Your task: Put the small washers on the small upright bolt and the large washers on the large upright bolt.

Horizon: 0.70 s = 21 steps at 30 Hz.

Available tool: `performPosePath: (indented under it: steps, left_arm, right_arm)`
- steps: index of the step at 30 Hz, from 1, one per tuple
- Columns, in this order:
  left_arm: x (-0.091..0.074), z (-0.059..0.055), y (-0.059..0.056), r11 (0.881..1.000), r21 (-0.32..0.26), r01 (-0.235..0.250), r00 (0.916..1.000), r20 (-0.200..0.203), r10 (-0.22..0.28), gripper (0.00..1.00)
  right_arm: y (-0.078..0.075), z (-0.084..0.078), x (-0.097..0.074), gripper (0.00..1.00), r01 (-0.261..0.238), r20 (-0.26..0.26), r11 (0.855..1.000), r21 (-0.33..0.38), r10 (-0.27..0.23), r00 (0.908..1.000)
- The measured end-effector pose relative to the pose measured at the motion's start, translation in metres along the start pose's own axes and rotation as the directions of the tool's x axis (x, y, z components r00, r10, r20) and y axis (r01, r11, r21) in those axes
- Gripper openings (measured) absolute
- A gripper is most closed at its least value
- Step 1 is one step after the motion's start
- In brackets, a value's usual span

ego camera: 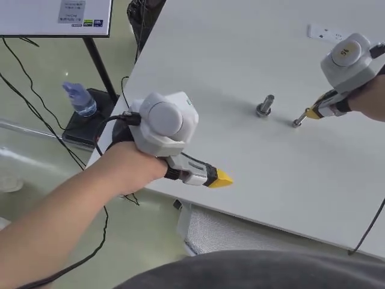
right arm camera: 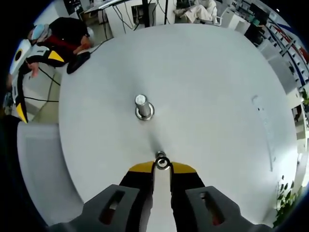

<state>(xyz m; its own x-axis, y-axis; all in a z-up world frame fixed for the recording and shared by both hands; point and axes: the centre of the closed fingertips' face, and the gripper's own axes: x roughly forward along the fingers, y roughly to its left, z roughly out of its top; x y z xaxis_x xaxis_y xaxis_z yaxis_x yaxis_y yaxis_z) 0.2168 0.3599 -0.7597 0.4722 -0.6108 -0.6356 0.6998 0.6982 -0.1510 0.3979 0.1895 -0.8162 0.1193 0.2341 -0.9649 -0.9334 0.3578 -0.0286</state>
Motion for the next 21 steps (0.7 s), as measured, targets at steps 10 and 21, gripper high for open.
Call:
performPosePath:
  steps: [10, 21]
  left_arm:
    - [0.0027, -0.0021, -0.0010, 1.000, -0.002, 0.008, 0.9999, -0.010, -0.008, 0.93]
    - [0.0022, -0.0005, 0.0006, 1.000, 0.001, 0.008, 0.9999, -0.010, -0.008, 0.92]
  right_arm:
    - [0.0030, -0.0011, 0.0026, 0.13, -0.006, 0.000, 1.000, -0.002, 0.006, 1.0000]
    - [0.0023, -0.0005, 0.0070, 0.13, -0.010, -0.008, 1.000, -0.009, 0.010, 0.9999]
